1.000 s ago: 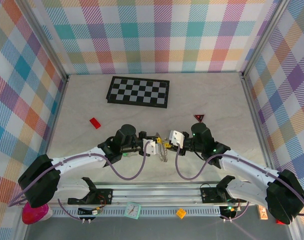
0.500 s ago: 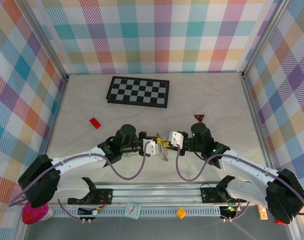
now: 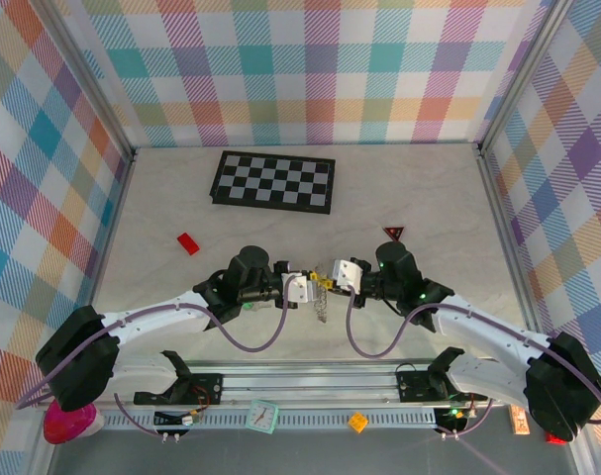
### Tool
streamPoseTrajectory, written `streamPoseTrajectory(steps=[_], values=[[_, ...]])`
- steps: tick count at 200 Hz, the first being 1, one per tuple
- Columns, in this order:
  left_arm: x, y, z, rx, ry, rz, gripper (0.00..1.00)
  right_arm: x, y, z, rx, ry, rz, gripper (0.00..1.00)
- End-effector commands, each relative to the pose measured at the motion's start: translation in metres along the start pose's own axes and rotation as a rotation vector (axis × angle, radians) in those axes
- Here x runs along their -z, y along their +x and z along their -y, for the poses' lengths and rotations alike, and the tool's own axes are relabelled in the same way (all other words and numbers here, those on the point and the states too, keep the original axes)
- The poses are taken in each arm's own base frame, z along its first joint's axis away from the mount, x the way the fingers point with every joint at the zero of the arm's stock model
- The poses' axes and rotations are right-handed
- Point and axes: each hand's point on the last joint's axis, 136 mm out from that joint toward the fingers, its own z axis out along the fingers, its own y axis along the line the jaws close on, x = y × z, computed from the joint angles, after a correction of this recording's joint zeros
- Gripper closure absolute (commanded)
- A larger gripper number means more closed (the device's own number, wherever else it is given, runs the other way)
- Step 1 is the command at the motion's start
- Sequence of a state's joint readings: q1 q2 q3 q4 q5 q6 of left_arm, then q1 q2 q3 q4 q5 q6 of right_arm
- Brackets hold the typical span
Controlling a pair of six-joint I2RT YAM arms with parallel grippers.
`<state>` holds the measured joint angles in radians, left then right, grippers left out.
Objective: Put the keys on the keyring
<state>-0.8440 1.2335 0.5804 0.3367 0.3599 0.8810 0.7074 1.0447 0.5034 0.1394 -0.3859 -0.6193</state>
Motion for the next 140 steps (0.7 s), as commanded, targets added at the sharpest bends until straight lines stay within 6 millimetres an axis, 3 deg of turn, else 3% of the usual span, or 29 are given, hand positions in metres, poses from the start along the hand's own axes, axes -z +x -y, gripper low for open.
streamPoseTrajectory(steps=[1,79,102,126,140], values=[[-0.003,-0.025,-0.013,-0.016,-0.020,0.067,0.94,-0.002,-0.022,-0.005,0.042,-0.045,0.053,1.00],[-0.007,-0.024,-0.014,-0.007,-0.014,0.064,0.90,-0.005,-0.027,-0.008,0.047,-0.070,0.062,1.00],[-0.007,-0.024,-0.014,-0.008,-0.012,0.061,1.00,-0.006,-0.027,-0.007,0.046,-0.064,0.058,1.00],[-0.006,-0.022,-0.014,-0.007,-0.014,0.051,1.00,-0.004,-0.024,0.002,0.024,-0.006,0.044,1.00],[-0.005,-0.021,-0.016,0.002,-0.026,0.039,1.00,0.000,-0.020,0.011,-0.005,0.063,0.036,0.78]])
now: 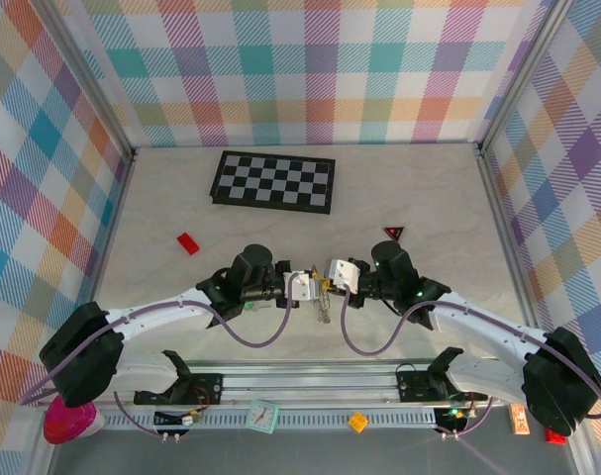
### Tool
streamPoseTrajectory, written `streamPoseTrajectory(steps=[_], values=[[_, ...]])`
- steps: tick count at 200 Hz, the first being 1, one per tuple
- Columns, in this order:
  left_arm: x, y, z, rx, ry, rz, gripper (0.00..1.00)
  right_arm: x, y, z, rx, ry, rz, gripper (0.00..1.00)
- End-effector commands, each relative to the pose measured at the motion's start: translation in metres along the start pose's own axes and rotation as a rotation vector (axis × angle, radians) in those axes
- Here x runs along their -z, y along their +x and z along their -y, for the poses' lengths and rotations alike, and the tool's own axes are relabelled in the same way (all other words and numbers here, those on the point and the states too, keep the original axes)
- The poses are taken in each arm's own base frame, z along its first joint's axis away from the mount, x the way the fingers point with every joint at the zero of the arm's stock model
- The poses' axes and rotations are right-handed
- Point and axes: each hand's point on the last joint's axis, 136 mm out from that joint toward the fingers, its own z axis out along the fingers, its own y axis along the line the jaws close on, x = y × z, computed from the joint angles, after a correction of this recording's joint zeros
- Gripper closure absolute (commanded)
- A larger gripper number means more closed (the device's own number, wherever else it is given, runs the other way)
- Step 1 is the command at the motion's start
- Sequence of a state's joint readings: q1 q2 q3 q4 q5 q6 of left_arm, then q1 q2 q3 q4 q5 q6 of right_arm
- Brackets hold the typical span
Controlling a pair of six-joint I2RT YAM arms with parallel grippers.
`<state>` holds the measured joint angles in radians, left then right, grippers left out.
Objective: Put the keys on the keyring
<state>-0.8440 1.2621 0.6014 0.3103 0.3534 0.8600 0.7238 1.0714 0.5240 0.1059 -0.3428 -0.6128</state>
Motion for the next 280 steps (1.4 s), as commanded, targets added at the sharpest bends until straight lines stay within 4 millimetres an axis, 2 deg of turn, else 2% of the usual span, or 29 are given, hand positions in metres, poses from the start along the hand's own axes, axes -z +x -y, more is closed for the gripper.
streamPoseTrajectory(steps=[1,31,43,65,79,92,114,134,149,160,194,212,244,280], values=[[0.002,-0.027,-0.017,-0.029,-0.043,0.065,1.00,0.006,-0.026,0.011,0.010,0.065,0.086,0.77],[0.007,-0.023,-0.025,0.033,-0.095,0.034,1.00,0.026,-0.020,0.025,-0.111,0.185,0.089,0.65],[0.010,-0.021,-0.028,0.069,-0.122,0.027,1.00,0.035,-0.017,0.031,-0.183,0.246,0.101,0.57],[0.017,-0.017,-0.041,0.181,-0.209,0.017,1.00,0.049,-0.010,0.035,-0.340,0.314,0.108,0.57],[0.023,-0.013,-0.052,0.287,-0.280,0.009,1.00,0.060,0.003,0.046,-0.532,0.411,0.081,0.57],[0.026,-0.011,-0.058,0.368,-0.318,0.001,1.00,0.069,0.016,0.052,-0.702,0.484,0.047,0.53],[0.032,-0.007,-0.068,0.469,-0.369,-0.016,1.00,0.075,0.037,0.052,-0.949,0.550,-0.047,0.47],[0.034,-0.007,-0.069,0.497,-0.374,-0.015,1.00,0.080,0.062,0.050,-1.154,0.640,-0.179,0.48],[0.036,-0.007,-0.071,0.513,-0.383,-0.008,1.00,0.079,0.071,0.050,-1.139,0.659,-0.279,0.48],[0.037,-0.007,-0.073,0.520,-0.385,-0.009,1.00,0.085,0.086,0.053,-1.144,0.723,-0.375,0.51],[0.032,-0.005,-0.069,0.526,-0.339,-0.042,1.00,0.101,0.134,0.061,-1.343,0.842,-0.648,0.43],[0.028,-0.003,-0.065,0.516,-0.315,-0.050,1.00,0.101,0.149,0.063,-1.401,0.846,-0.702,0.39],[0.020,-0.006,-0.054,0.512,-0.234,-0.044,1.00,0.098,0.173,0.070,-1.441,0.824,-0.750,0.42],[0.015,-0.013,-0.046,0.509,-0.174,-0.021,1.00,0.086,0.187,0.077,-1.458,0.759,-0.791,0.43]])
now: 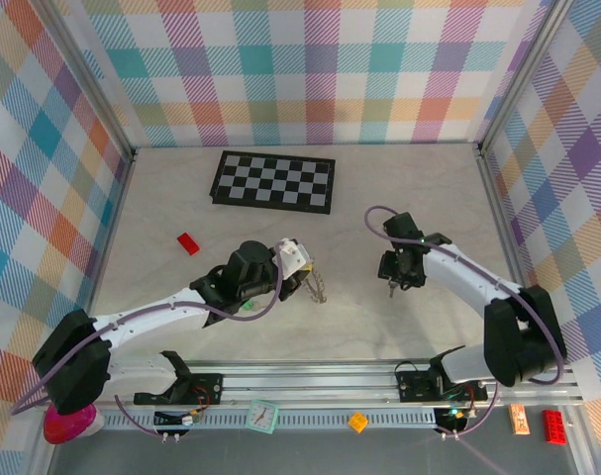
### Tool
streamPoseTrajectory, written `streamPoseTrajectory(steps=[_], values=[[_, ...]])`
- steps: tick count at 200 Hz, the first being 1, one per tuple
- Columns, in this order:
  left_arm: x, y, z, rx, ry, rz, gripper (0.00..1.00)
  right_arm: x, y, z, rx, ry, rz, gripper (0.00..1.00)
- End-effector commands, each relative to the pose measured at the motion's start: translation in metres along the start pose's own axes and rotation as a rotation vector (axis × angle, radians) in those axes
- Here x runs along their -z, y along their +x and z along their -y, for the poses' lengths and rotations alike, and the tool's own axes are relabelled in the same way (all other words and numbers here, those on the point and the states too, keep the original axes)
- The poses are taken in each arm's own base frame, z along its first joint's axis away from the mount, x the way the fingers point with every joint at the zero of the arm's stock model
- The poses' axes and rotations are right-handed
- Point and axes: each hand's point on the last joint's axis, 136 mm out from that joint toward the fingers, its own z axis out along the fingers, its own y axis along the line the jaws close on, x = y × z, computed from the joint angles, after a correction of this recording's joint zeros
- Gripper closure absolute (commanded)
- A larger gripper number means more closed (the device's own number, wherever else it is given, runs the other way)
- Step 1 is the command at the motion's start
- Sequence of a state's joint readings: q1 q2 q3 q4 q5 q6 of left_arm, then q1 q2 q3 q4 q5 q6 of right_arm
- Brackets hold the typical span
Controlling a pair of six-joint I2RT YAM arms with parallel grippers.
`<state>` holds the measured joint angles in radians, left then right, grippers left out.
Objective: Put the keys on the keyring
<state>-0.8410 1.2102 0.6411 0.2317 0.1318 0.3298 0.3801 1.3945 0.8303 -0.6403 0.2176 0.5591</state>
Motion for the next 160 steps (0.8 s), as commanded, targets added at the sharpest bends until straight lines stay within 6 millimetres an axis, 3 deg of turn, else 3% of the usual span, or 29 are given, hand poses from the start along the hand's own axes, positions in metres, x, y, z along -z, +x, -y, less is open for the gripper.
streamPoseTrajectory(steps=[1,38,86,160], values=[[0.002,-0.025,0.004,-0.013,0.052,0.059,1.00,-0.004,-0.007,-0.009,0.032,-0.033,-0.035,0.42],[-0.001,-0.020,0.011,-0.016,0.094,0.034,1.00,-0.021,-0.007,-0.006,0.046,-0.006,-0.084,0.41],[-0.004,-0.018,0.019,-0.011,0.149,0.009,1.00,-0.030,0.001,-0.019,0.088,-0.061,-0.157,0.43],[-0.005,-0.017,0.021,-0.016,0.160,0.006,1.00,-0.010,0.027,-0.046,0.119,-0.206,-0.247,0.59]])
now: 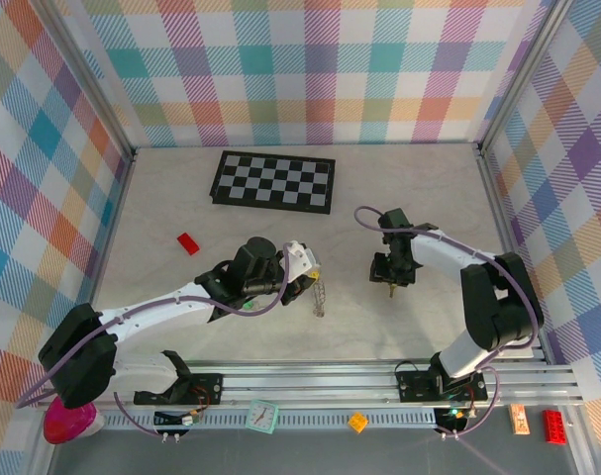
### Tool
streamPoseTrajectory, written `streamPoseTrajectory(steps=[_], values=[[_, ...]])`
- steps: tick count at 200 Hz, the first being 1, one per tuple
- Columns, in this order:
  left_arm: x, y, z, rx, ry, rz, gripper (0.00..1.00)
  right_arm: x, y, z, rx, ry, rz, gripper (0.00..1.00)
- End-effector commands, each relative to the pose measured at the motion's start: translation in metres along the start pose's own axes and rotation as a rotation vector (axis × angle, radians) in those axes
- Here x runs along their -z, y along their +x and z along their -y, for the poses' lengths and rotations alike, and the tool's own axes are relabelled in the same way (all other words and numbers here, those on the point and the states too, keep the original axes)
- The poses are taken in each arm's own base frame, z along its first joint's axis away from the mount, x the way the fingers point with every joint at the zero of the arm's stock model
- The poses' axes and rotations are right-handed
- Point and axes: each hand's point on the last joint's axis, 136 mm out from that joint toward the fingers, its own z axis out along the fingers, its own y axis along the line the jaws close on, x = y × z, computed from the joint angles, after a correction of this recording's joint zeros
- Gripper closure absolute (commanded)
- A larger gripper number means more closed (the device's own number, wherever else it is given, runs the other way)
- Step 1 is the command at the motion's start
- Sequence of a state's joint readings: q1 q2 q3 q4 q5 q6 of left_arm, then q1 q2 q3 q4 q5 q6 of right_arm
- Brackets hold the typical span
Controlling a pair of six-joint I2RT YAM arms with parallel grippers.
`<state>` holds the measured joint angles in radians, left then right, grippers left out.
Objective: Put the keys on the keyring
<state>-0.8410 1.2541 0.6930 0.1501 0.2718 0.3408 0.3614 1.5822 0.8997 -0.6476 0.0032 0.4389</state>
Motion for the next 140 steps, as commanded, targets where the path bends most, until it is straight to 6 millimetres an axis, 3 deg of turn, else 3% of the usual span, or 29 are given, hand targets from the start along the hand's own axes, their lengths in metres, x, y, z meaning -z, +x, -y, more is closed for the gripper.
streamPoseTrajectory(steps=[1,19,40,59,106,140], values=[[0.002,-0.020,-0.003,-0.023,0.007,0.046,1.00,0.014,0.008,-0.020,0.024,-0.089,-0.029,0.59],[0.002,-0.020,-0.003,-0.023,0.007,0.045,1.00,0.020,0.001,-0.005,0.004,-0.008,0.028,0.57],[0.003,-0.020,-0.003,-0.024,0.007,0.045,1.00,0.029,-0.014,0.029,-0.068,0.173,0.140,0.45],[0.004,-0.020,-0.003,-0.024,0.006,0.045,1.00,0.026,-0.020,0.042,-0.103,0.235,0.160,0.43],[0.005,-0.021,-0.003,-0.026,0.003,0.049,1.00,0.005,-0.020,0.037,-0.111,0.217,0.108,0.43],[0.005,-0.021,-0.003,-0.029,0.004,0.052,1.00,-0.005,-0.016,0.030,-0.093,0.181,0.066,0.51]])
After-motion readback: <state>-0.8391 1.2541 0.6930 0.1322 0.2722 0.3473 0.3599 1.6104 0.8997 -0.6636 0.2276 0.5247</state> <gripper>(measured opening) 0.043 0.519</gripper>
